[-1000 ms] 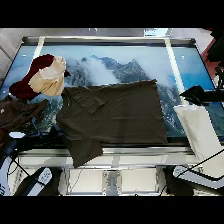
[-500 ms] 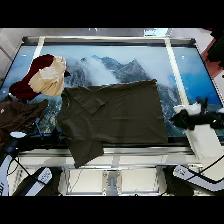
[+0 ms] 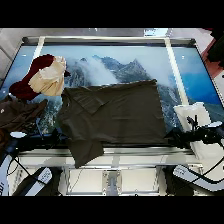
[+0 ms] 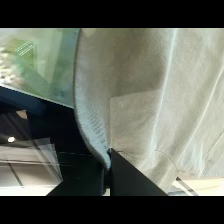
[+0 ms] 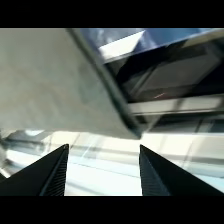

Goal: Fold the shirts.

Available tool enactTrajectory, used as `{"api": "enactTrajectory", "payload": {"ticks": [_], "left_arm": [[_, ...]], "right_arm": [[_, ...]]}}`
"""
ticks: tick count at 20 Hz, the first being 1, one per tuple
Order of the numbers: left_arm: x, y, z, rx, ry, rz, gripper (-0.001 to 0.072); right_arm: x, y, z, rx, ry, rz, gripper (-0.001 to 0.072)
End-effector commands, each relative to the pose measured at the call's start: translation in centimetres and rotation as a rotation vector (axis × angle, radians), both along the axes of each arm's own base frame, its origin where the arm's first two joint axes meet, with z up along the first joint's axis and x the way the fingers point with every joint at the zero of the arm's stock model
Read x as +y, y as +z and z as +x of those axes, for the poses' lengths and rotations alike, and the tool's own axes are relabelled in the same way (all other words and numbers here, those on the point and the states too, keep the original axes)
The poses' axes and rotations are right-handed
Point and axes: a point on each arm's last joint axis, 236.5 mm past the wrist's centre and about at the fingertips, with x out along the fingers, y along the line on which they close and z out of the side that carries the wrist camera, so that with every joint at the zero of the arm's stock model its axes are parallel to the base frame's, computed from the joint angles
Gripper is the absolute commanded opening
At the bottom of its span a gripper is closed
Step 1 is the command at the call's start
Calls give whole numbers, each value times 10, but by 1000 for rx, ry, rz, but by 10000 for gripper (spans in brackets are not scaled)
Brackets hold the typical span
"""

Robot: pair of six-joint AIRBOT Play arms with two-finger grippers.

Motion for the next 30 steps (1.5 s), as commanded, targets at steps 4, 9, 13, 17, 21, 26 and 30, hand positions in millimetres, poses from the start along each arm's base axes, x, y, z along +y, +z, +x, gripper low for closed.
{"api": "enactTrajectory", "payload": {"ticks": [4,9,13,17,21,26,30], "left_arm": [[0,0,0,0,-1,1,13],[0,0,0,0,-1,0,13],[0,0,0,0,-1,0,13],[0,0,0,0,-1,0,13],[1,7,10,-56,-24,4,13],[-9,134,92,-414,-103,-136,12],[-22,284,113,-737,-294,-166,11]], "right_arm": [[-16,-14,7,1,-64,-85,514],[-6,-16,9,0,-109,-50,474],[-2,-15,13,-13,-127,-32,401],[5,-8,27,-85,-125,7,128],[20,19,59,-257,-122,113,29],[18,132,125,-606,-67,243,28],[-7,258,146,-924,12,43,28]]}}
